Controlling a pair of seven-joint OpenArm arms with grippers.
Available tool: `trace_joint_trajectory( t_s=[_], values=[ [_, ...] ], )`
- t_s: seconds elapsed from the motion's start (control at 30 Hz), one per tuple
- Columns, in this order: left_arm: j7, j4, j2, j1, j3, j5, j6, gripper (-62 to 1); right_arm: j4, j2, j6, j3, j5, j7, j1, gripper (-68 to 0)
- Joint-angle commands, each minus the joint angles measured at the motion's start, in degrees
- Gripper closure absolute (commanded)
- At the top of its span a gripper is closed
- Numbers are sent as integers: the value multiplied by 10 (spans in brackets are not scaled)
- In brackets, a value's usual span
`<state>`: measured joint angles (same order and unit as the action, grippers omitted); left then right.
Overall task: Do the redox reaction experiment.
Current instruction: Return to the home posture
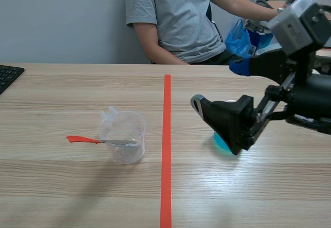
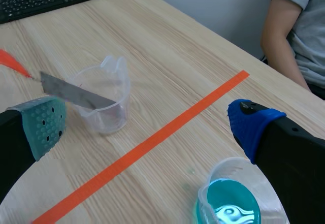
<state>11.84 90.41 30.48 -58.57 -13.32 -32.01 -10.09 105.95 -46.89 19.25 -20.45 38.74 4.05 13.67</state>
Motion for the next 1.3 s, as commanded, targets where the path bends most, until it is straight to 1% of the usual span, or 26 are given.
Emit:
trace_joint_trajectory(
  t_s=[0.0, 0.07, 0.13, 0.23, 0.33, 0.47, 0.57, 0.63, 0.7, 0.8, 1.0, 1.27],
  values=[
    [10, 40, -3, -9, -14, -1, -6, -623, 16, -17, -5, 20, 17, 19, 25, -679],
    [10, 70, -3, -17, -34, 1, -15, -623, 39, -38, -5, 43, 32, 28, 68, -679],
    [5, 101, -3, -23, -52, 2, -17, -623, 61, -59, -9, 66, 45, 37, 111, -679],
    [-8, 145, -3, -25, -73, 14, -17, -623, 87, -81, -23, 106, 63, 45, 169, -679],
    [-33, 188, -3, -25, -82, 19, -21, -623, 106, -92, -33, 156, 66, 45, 223, -679],
    [-44, 232, -12, -23, -82, 35, -26, -623, 117, -94, -34, 214, 68, 45, 274, -679],
    [-50, 254, -31, -17, -82, 64, -40, -623, 117, -94, -34, 239, 68, 36, 283, -679],
    [-74, 265, -45, -5, -82, 76, -50, -623, 117, -94, -34, 247, 67, 30, 282, -679],
    [-97, 271, -56, 7, -82, 77, -55, -623, 117, -94, -34, 250, 67, 25, 282, -679],
    [-119, 271, -59, 21, -82, 76, -64, -623, 117, -94, -34, 250, 67, 15, 282, -679],
    [-117, 271, -59, 23, -82, 76, -64, -623, 117, -86, -34, 250, 67, 11, 282, -679],
    [-117, 271, -59, 26, -82, 77, -64, -623, 117, -86, -34, 250, 67, 8, 282, -679]
  ],
)
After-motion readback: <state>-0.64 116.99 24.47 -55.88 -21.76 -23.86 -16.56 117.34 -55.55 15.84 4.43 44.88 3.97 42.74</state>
